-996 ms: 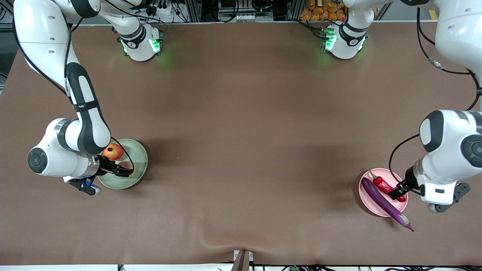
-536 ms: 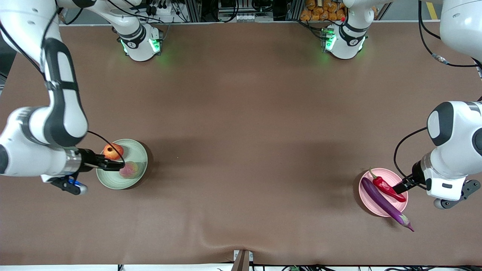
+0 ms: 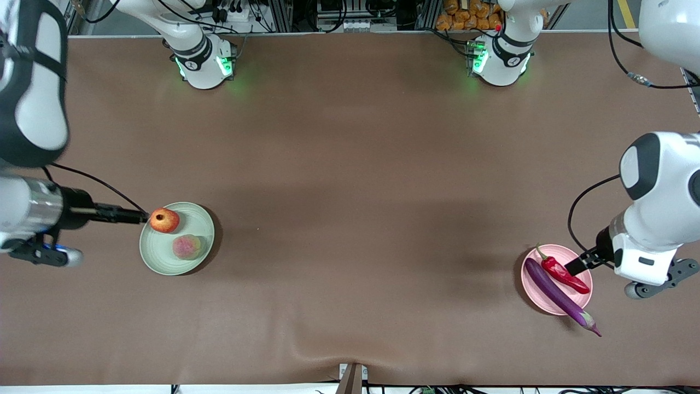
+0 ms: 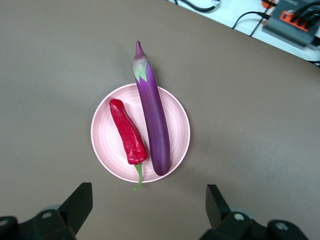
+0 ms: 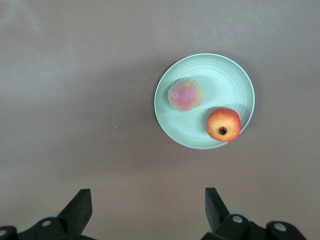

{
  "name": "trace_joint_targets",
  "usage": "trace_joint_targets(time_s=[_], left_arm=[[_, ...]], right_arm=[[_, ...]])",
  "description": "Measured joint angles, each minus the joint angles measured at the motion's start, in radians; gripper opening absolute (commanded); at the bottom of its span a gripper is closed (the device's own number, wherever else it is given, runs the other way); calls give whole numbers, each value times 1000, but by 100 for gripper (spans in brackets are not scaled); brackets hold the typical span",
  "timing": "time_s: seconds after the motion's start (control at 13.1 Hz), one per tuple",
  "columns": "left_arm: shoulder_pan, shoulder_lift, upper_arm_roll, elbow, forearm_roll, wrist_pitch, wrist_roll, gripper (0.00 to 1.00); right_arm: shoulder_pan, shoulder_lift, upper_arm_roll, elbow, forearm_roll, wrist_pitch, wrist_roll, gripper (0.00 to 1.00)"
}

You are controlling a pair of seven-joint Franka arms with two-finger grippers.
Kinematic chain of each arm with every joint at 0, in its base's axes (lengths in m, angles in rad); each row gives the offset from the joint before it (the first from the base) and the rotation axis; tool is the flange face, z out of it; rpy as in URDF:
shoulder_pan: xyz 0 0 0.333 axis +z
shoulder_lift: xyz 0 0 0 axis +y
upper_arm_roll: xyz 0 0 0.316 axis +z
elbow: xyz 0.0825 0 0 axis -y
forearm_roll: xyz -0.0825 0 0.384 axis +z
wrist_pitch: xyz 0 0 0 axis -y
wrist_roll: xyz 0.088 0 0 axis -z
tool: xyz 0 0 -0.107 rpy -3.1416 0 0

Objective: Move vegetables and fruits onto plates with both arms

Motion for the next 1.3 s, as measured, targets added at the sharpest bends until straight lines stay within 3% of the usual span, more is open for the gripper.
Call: trace_joint_targets(time_s=[0.31,0.54,0.84,1.07,1.3], left_arm=[[2,-84,-1,2,-3,-89,149,100],[3,-179,-2,5,-79,-169,179,100],[16,-272,3,4,-178,-279,286,100],[37,-307,-3,5,-209,-289,333,100],[7,-360,-5,0,-215,-326,334,100]], right_arm=[[27,-102,4,40,-50,-69,-11,100],[18,-204,8,28,-93,-94,-11,100],[-45,-370,111,-163,-169,20,-11,100],[-50,-467,114,-307,-181,62,-11,100],[-54,-484,114,-332,-189,72,-11,100]])
